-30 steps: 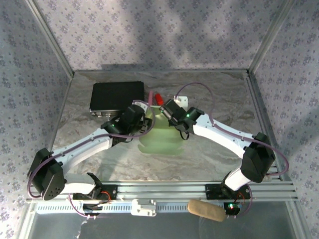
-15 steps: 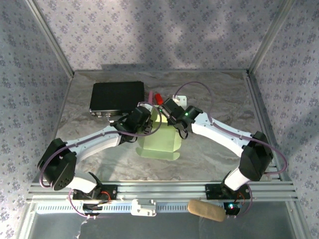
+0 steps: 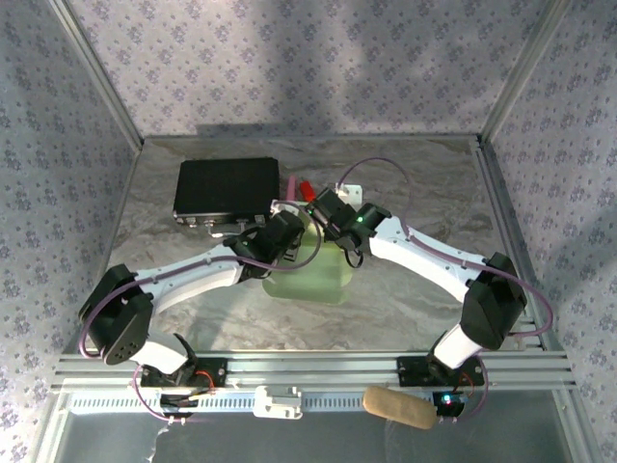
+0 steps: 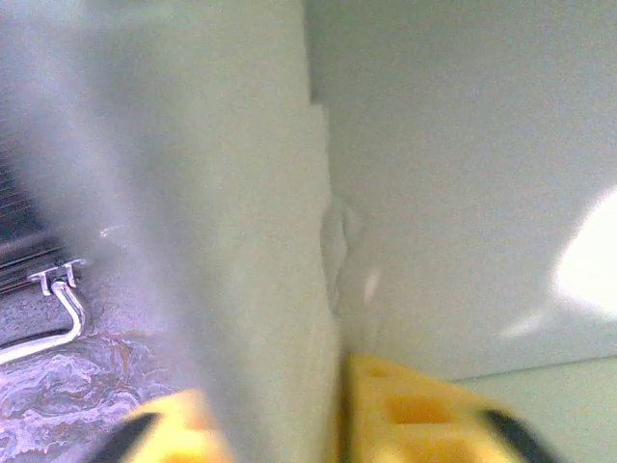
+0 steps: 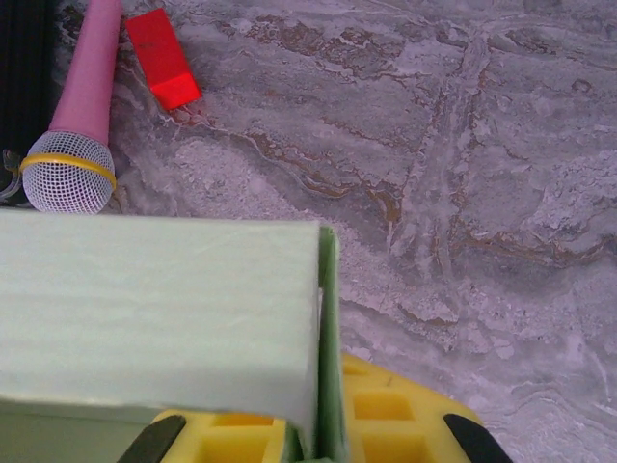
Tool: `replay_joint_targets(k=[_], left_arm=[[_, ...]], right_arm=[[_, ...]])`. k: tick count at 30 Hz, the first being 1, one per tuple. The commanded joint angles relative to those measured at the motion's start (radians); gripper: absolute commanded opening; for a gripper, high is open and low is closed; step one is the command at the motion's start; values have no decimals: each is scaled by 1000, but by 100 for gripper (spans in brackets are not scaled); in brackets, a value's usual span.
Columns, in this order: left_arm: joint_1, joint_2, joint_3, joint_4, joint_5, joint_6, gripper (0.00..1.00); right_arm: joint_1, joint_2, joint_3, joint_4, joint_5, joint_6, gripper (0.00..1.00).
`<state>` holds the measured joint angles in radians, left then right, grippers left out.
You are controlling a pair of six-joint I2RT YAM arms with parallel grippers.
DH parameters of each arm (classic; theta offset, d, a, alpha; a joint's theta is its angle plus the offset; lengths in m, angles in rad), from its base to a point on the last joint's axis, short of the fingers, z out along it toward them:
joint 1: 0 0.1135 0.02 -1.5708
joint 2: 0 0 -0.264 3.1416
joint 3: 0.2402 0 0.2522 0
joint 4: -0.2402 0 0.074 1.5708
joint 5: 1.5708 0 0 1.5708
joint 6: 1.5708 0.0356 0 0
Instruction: Fold the paper box
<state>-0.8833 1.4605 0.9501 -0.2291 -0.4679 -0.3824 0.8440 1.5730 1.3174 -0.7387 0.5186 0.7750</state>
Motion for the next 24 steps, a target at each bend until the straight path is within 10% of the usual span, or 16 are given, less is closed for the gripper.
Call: replay_joint_targets(k=[1, 11, 24], left_arm=[[-10, -51, 33, -21, -25, -7, 48], [60, -163, 57, -71, 150, 18, 58], [107, -79, 114, -62, 183, 83, 27]], right_arm=[[6, 12, 26, -36, 15, 18, 0], [3, 17, 26, -31, 11, 24, 0], [12, 15, 33, -30, -2, 18, 0]])
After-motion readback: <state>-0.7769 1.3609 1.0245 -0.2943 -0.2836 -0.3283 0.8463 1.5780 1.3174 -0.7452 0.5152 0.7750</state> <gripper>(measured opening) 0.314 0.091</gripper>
